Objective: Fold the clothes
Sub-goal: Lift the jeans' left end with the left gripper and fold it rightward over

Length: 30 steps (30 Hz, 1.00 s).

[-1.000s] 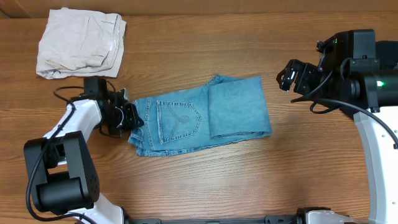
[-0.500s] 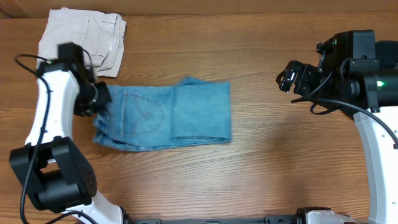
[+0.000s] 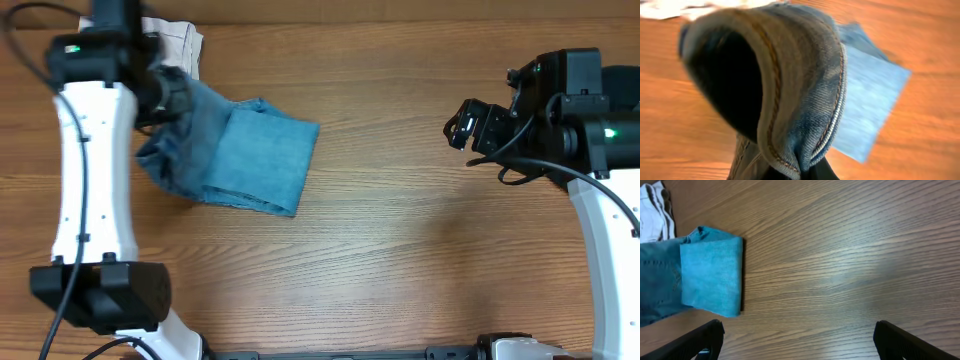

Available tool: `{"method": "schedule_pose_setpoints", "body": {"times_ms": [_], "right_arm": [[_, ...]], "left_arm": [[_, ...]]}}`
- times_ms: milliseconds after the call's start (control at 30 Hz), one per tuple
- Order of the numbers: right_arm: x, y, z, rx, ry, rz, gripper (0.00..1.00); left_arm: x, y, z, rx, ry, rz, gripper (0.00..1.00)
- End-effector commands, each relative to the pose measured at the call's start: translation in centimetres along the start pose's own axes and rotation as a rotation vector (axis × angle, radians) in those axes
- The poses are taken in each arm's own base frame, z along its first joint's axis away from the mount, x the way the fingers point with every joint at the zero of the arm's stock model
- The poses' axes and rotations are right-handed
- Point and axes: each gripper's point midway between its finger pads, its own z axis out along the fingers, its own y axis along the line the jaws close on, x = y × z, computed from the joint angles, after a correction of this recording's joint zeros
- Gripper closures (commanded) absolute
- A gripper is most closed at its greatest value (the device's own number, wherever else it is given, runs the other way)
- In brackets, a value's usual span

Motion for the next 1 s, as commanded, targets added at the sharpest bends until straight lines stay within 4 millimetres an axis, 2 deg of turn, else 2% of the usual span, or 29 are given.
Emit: {"method": "schedule_pose_setpoints", "body": {"times_ms": [0, 133, 267, 467, 533, 633, 767, 967], "right_arm": [[-0.7, 0.1, 0.8, 0.004, 0.012, -0.006, 0.00], [-0.3, 0.1, 1.9, -0.008, 0.051, -0.005, 0.00], [-0.4, 0.1, 2.0, -0.012, 0.047, -0.006, 0.00], [-0.2, 0.3, 2.1, -0.025, 0.055, -0.005, 0.00], [-0.1, 0.2, 2.2, -0.023, 0.059, -0.004, 0.00], [0.1, 0.1, 2.5, -0.020, 0.066, -0.002, 0.00], [0.3, -0.1, 2.8, -0.017, 0.075, -0.003, 0.00], [0.3, -0.1, 2.8, -0.017, 0.074, -0.003, 0.00]], "left_arm": [[0.6, -5.7, -0.9, 0.081, -0.022, 0.101, 0.94], [1.4, -8.9, -0.5, 0.098, -0.021, 0.159, 0.92], [1.8, -11.0, 0.8, 0.111, -0.001, 0.170, 0.90], [3.4, -14.3, 5.1, 0.132, 0.101, 0.221, 0.91], [4.3, -16.8, 6.8, 0.197, 0.145, 0.245, 0.91], [5.1, -19.0, 8.0, 0.238, 0.163, 0.270, 0.91], [6.0, -20.7, 9.2, 0.244, 0.176, 0.308, 0.85], [7.7, -21.2, 11.1, 0.220, 0.245, 0.329, 0.88]]}}
